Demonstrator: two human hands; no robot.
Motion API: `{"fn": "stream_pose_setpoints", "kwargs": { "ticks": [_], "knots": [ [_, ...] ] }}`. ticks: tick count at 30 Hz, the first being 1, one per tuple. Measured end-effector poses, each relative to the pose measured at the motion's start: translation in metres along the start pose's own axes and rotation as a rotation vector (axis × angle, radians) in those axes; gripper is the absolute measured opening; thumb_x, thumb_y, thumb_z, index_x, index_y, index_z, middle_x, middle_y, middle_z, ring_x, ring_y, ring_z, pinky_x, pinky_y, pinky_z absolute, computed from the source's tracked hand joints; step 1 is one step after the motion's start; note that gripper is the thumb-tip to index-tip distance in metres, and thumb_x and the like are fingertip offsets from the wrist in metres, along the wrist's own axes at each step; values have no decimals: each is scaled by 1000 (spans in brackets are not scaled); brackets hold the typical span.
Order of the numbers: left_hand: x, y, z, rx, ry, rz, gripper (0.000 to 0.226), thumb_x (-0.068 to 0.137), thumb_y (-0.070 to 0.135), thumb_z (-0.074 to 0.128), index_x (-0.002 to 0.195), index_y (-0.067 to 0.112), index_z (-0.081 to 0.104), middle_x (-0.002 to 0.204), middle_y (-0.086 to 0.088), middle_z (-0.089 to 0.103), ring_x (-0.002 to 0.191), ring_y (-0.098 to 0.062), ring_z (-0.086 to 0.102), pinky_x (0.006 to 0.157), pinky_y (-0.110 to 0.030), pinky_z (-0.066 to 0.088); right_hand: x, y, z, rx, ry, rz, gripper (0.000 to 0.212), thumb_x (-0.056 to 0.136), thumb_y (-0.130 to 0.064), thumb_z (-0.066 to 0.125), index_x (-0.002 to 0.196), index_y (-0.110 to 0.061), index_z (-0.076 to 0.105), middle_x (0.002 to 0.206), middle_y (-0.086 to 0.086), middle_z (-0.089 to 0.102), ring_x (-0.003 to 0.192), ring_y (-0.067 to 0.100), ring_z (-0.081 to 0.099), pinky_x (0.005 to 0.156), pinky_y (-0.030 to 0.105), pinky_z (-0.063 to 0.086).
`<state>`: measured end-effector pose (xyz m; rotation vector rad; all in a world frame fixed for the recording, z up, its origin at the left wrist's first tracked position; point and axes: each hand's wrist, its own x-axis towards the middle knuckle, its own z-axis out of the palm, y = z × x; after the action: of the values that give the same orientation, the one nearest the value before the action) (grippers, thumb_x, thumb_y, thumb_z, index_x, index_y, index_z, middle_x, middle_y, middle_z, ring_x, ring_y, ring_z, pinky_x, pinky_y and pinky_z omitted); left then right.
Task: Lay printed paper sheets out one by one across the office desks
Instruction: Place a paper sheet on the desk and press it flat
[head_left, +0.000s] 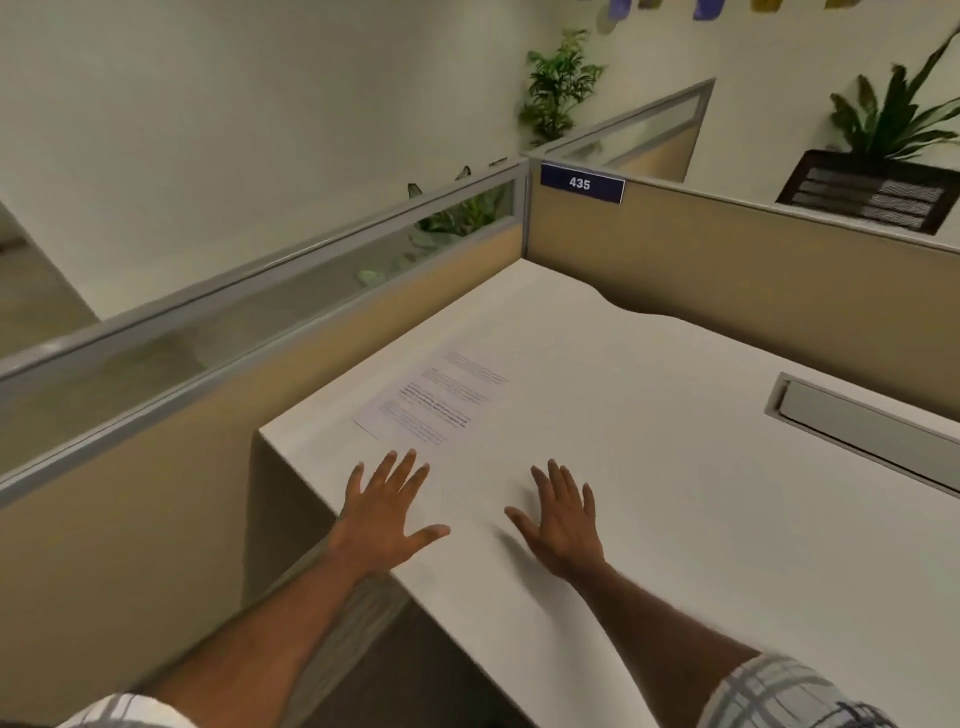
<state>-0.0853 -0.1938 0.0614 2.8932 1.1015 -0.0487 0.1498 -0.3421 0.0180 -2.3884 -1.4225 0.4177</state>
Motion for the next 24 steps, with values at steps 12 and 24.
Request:
{"fn": "stream_pose_setpoints", "kwargs": {
  "ticks": [12,24],
  "knots": [
    [125,-80,-11,-74,-20,-75,108,70,89,-3,156,25,11,165,1,5,152,-20,2,120,-53,4,92,-45,8,26,-38,-50,94,80,-80,9,156,-26,9,165,1,-3,152,19,-7,121,48,-9],
    [214,-120,9,-277,-141,-188,86,85,59,60,152,17,25,156,-11,31,144,-29,28,113,-51,29,127,-72,24,-55,-68,133,77,93,-63,39,155,-23,16,165,2,1,152,18,-6,120,48,-10]
  ]
}}
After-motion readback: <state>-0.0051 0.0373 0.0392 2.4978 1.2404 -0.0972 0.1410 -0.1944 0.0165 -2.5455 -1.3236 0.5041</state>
